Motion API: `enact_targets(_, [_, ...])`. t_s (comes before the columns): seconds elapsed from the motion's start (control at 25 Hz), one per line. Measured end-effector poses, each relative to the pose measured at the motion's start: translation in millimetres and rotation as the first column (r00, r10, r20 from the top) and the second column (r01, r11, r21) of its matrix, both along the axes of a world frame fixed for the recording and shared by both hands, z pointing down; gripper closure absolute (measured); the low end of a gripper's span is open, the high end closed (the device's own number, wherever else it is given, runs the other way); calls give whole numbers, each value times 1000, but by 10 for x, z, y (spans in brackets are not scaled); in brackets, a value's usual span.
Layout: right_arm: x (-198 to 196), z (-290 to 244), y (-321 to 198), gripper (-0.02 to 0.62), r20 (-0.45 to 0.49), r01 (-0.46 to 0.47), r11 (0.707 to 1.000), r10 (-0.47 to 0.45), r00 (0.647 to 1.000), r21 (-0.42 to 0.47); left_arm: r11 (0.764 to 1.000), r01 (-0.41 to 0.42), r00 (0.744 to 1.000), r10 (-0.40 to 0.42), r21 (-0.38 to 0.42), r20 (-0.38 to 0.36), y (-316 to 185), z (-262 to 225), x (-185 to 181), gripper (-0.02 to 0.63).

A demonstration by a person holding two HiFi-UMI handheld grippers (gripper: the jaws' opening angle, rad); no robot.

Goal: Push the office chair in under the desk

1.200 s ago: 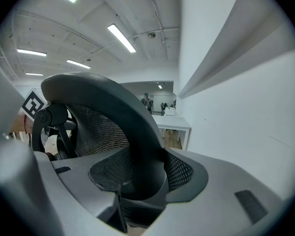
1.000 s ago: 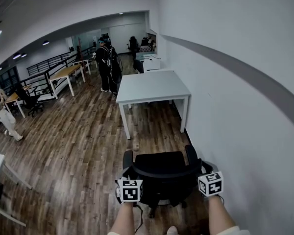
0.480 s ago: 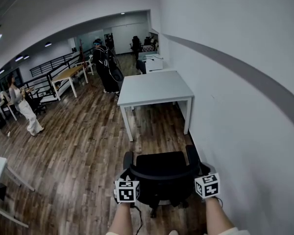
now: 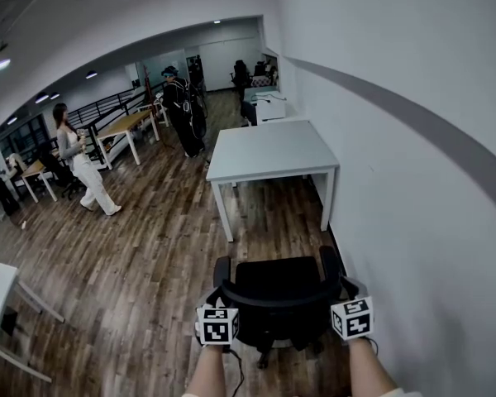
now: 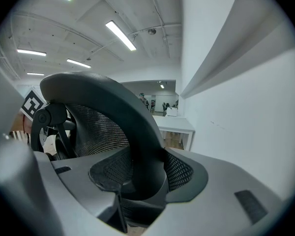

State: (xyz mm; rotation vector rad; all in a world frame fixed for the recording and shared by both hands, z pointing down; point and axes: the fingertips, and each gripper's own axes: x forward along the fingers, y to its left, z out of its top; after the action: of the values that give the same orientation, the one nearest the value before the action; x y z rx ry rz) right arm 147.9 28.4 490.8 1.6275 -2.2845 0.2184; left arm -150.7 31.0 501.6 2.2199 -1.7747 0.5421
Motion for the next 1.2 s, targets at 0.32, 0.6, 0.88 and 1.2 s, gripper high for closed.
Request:
enact_targets(0.32, [15,14,-341,380,-4,-2,1000,2,1000,10,1000,2,1000,-2,-2,2,-320,6,9,420])
enact_targets(0.6, [-9,-4,-640,383,-9,-26,999,26,1000,25,1000,-1,1000,1,4,11,-633,-2,-17,422])
enact_targets(0.88, [-34,-4,-1019,388,12,-75,997,75,997,17,999,-37,999,37,-7,-14,-1077,-14,-55,422])
enact_targets(1.2, [-102,12,-1476,391,-2,-96,995,96,995,17,998,-64,998,64,-12,-27,-1607,17,-116,422])
